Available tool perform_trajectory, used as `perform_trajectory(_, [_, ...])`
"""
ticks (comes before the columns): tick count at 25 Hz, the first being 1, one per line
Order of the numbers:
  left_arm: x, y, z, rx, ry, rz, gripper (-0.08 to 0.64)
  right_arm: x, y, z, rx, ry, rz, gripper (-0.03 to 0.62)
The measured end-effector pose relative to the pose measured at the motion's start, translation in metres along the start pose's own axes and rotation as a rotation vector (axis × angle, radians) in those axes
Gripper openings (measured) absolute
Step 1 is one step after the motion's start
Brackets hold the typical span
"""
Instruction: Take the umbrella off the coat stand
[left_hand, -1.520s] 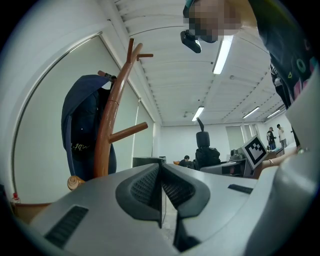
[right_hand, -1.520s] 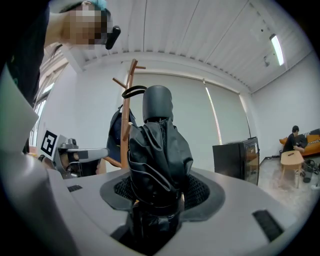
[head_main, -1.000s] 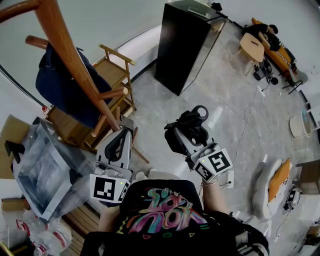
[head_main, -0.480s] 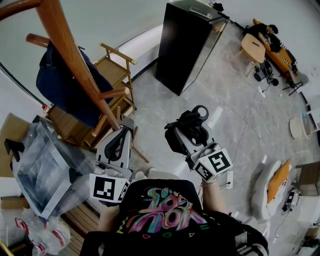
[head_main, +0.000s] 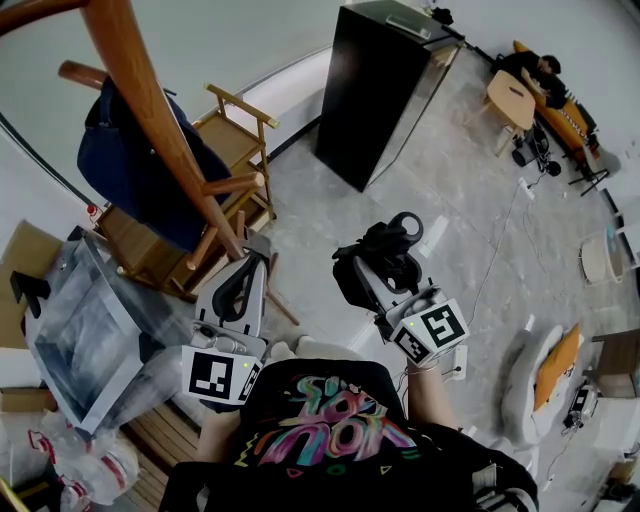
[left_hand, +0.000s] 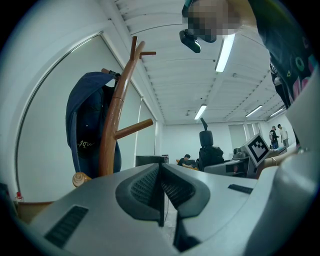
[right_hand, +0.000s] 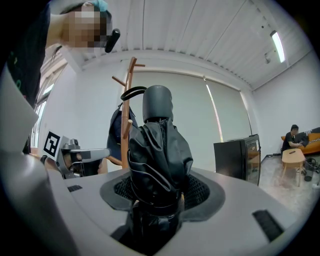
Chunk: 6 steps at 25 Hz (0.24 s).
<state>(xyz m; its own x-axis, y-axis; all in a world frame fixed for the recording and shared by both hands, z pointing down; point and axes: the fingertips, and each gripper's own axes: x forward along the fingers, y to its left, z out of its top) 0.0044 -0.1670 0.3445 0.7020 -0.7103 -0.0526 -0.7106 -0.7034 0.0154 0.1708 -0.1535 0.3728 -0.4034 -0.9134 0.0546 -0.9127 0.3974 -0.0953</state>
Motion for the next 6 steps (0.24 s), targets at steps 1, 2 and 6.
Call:
perform_trajectory(1, [0.0001, 0.0004, -0.0009, -0.001, 0.001, 0.0, 0.032, 0.0006, 0.0, -0.0004, 0.001, 0.0, 0.0, 0.245])
perform_trajectory(2, [0.0004, 0.0009, -0.0018, -0.001, 0.002, 0.001, 0.032, 0.0013, 0.0, -0.0009, 0.002, 0.0, 0.0, 0.245])
perform_trajectory(6, [0.0008, 0.0011, -0.004, -0.002, 0.006, 0.004, 0.032, 0.0019, -0.0007, -0.0016, 0.003, -0.002, -0.002, 0.245])
